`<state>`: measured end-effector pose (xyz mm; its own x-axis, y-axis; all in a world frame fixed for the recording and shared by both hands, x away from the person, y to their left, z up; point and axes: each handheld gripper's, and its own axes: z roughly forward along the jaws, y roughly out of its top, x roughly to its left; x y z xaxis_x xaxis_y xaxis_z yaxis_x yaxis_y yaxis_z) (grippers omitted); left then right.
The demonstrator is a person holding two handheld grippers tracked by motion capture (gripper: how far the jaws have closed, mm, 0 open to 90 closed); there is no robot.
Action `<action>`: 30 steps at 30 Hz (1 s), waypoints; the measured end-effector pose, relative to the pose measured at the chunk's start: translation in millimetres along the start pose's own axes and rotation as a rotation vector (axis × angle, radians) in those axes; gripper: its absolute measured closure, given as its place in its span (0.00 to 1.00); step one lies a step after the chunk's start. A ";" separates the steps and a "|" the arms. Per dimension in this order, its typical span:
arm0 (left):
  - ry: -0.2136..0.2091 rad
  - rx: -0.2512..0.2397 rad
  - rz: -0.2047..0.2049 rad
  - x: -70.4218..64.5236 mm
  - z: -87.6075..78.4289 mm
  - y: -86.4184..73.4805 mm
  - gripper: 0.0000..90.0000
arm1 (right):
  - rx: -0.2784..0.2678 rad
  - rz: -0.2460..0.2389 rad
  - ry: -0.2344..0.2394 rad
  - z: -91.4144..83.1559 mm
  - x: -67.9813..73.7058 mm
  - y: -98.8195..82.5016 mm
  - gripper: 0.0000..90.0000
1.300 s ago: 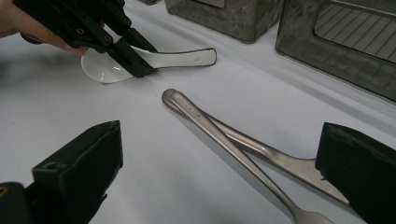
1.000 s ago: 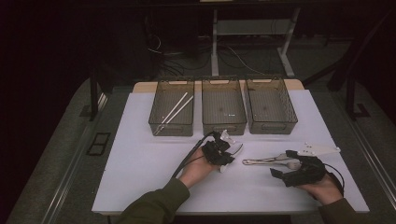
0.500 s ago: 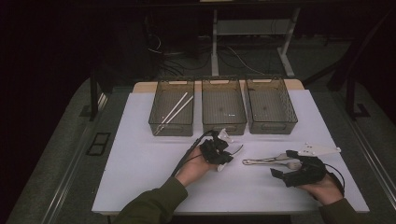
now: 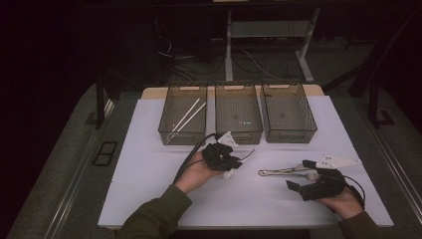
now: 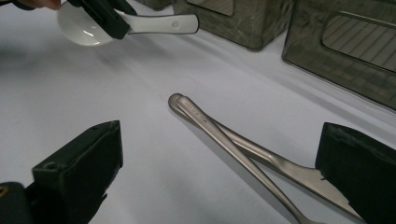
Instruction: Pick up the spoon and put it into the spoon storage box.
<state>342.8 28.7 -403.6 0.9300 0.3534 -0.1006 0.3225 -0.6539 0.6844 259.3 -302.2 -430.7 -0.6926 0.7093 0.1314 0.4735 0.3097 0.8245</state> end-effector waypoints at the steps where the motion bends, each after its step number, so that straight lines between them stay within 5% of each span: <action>1: 0.002 -0.003 -0.010 0.3 -1.8 -0.4 0.89 | -0.002 -0.006 -0.004 1.1 0.6 -0.3 0.01; 30: -0.024 -0.055 0.025 22.5 -26.2 24.6 0.89 | 0.007 -0.010 -0.008 5.3 1.8 -1.9 0.01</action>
<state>367.1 38.1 -370.1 0.9417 0.3214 -0.0999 0.2900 -0.6243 0.7253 260.0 -298.1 -434.9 -0.6934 0.7107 0.1186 0.4700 0.3213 0.8221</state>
